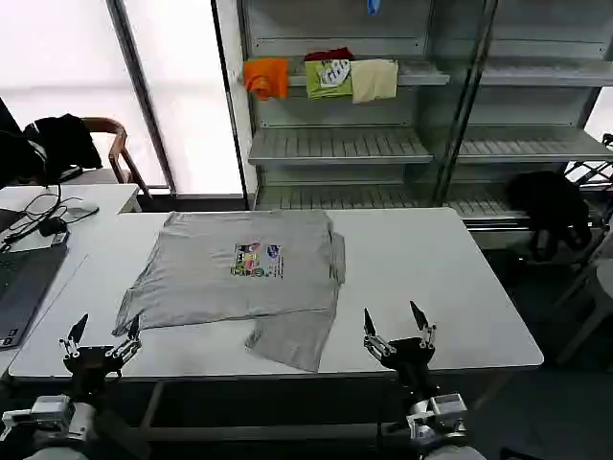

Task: Fold and organize the clothes.

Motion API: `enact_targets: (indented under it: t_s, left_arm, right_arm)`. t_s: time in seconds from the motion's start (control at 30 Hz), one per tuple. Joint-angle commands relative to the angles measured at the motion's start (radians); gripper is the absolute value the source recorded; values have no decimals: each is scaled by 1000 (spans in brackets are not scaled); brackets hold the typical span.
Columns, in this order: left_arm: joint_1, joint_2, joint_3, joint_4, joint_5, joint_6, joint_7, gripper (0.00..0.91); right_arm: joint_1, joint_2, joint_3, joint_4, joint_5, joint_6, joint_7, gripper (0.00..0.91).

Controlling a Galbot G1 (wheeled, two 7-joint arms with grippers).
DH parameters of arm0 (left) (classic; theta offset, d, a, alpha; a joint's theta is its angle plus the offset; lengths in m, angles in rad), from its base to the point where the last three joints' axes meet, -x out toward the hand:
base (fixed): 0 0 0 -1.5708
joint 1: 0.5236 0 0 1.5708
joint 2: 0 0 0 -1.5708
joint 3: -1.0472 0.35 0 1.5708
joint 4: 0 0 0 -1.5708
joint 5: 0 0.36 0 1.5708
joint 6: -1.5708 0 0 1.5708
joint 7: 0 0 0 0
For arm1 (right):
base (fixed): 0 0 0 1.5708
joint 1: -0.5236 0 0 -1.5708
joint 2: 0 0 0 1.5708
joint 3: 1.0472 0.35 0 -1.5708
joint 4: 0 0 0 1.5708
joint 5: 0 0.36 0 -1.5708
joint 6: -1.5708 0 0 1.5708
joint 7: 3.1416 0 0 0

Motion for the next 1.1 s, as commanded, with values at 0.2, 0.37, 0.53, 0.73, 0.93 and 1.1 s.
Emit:
enact_targets:
  t_s: [0.2,0.37,0.53,0.73,0.93,1.1]
  left_arm:
    - [-54,113,-29,13,-259,377,83,907]
    - [-95,113,-5,47,-253,377,134,907]
    - [-164,128,10,129,-258,375,158,907]
    - [-208,133,20,192,-260,373,172,907]
    - [-242,135,26,248,-260,362,177,907]
    - [-256,133,31,289,-263,353,176,907]
  right_arm:
    - [75,11,-120,2,109,-193,25,907]
    - [87,22,-131,-31,136,-193,-1,907]
    - [105,34,-150,-67,129,-194,-46,907]
    - [123,49,-163,-119,130,-194,-67,907]
    - [145,68,-183,-157,127,-194,-75,907]
    - [163,82,-195,-192,126,-193,-71,907]
